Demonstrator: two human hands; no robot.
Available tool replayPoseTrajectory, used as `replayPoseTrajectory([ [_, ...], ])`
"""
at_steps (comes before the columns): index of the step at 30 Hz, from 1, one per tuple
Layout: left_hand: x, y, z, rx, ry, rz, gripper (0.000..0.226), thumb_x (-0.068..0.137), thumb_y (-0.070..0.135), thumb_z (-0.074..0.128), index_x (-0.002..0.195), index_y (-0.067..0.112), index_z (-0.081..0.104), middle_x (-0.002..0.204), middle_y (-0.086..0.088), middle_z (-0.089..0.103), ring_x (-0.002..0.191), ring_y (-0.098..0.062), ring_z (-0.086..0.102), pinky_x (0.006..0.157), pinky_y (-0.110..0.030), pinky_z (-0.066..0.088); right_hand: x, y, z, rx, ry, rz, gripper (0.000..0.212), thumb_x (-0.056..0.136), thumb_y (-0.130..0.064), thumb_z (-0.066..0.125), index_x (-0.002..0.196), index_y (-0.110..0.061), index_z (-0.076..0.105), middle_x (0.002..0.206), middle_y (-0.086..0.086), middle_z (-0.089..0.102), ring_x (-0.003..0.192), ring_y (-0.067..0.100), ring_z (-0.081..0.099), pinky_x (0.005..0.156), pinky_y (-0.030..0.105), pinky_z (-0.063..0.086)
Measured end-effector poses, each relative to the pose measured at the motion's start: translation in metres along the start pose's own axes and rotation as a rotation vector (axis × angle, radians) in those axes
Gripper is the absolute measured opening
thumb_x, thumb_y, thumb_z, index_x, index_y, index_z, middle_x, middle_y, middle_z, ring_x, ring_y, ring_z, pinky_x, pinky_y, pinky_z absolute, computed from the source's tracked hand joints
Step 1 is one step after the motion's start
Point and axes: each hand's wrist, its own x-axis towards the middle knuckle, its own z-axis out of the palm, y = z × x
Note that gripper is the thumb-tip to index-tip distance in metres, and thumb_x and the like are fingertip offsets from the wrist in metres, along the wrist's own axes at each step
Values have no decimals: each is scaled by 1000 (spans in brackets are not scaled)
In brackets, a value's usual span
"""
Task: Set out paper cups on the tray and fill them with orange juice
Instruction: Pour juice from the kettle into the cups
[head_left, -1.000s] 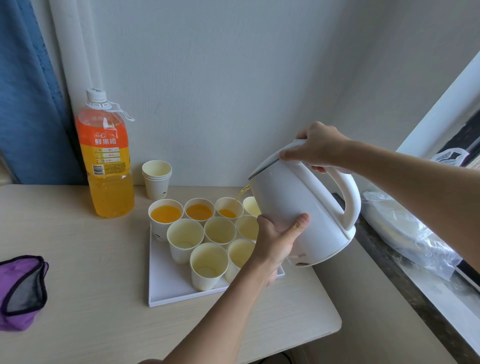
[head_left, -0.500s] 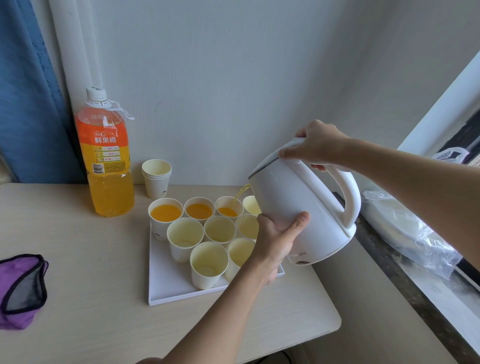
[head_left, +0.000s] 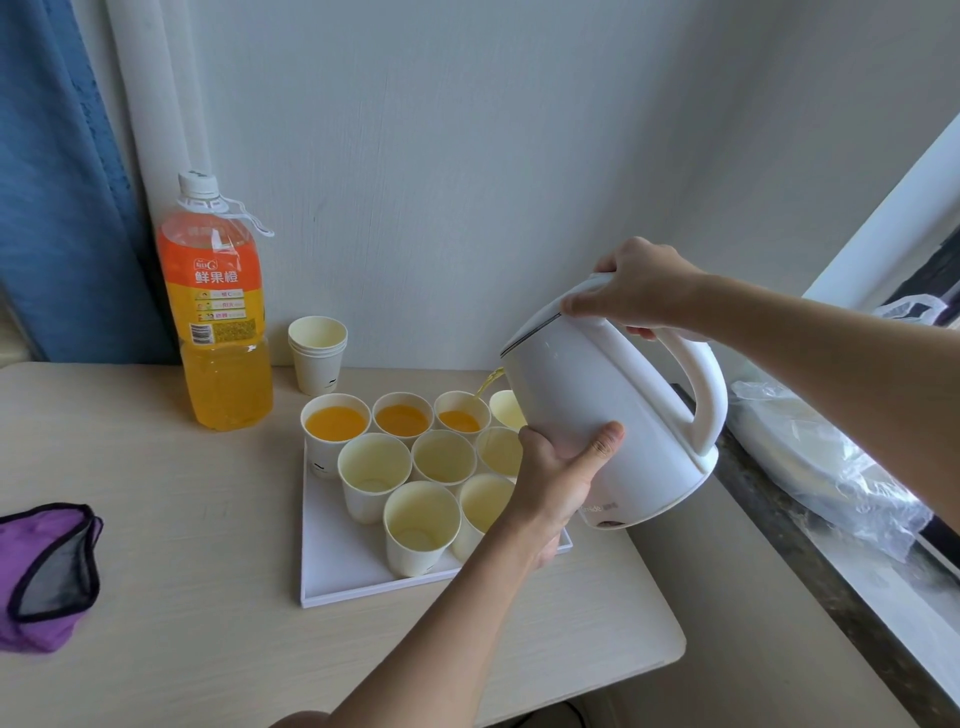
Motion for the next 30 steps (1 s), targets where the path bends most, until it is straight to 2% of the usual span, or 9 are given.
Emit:
replayPoseTrajectory([
  [4,0,1,-1,-2,-6,8,115,48,69,94,137,11,50,130,-3,69,119,-21,67,104,-55,53,-2,-1,0,-16,13,4,33,79,-39,72,78,-7,64,31,-5,44,28,15,42,47,21,38],
  [9,-2,3,0,-10,-8,15,115,48,68,94,137,10,50,130,-5,69,119,-22,67,104,-56,53,-2,-2,-1,-9,8,2,33,80,-38,73,78,-6,64,44,2,50,32,18,43,46,20,38],
  [13,-3,4,1,-14,-2,16,118,45,70,94,137,11,51,130,-4,70,119,-21,68,104,-57,52,-1,-1,-1,-26,11,0,34,80,-38,72,81,-4,65,43,1,50,32,18,44,46,20,37],
  [21,-6,6,2,-11,0,9,123,40,74,93,137,12,50,129,-3,70,117,-21,68,101,-52,55,-1,-2,-1,-32,7,-4,31,80,-37,72,74,-8,62,43,2,50,33,18,44,48,21,39],
  [24,-6,6,2,-11,1,5,122,41,73,93,137,11,50,129,-4,70,117,-22,69,100,-51,55,-1,-2,-1,-35,4,-5,31,79,-37,72,75,-8,63,46,4,53,35,20,46,49,22,40],
  [28,-8,8,2,-8,-7,-2,115,47,69,93,136,12,50,129,-3,70,116,-20,69,93,-43,57,-2,-1,0,-26,5,-7,33,80,-38,72,75,-7,62,47,4,53,36,20,46,49,22,40],
  [30,-8,9,1,-9,-5,-1,107,52,63,91,137,12,50,129,-2,70,117,-20,69,97,-46,56,-2,-2,0,-18,8,-4,32,80,-38,73,76,-8,63,46,3,52,34,18,45,48,21,39],
])
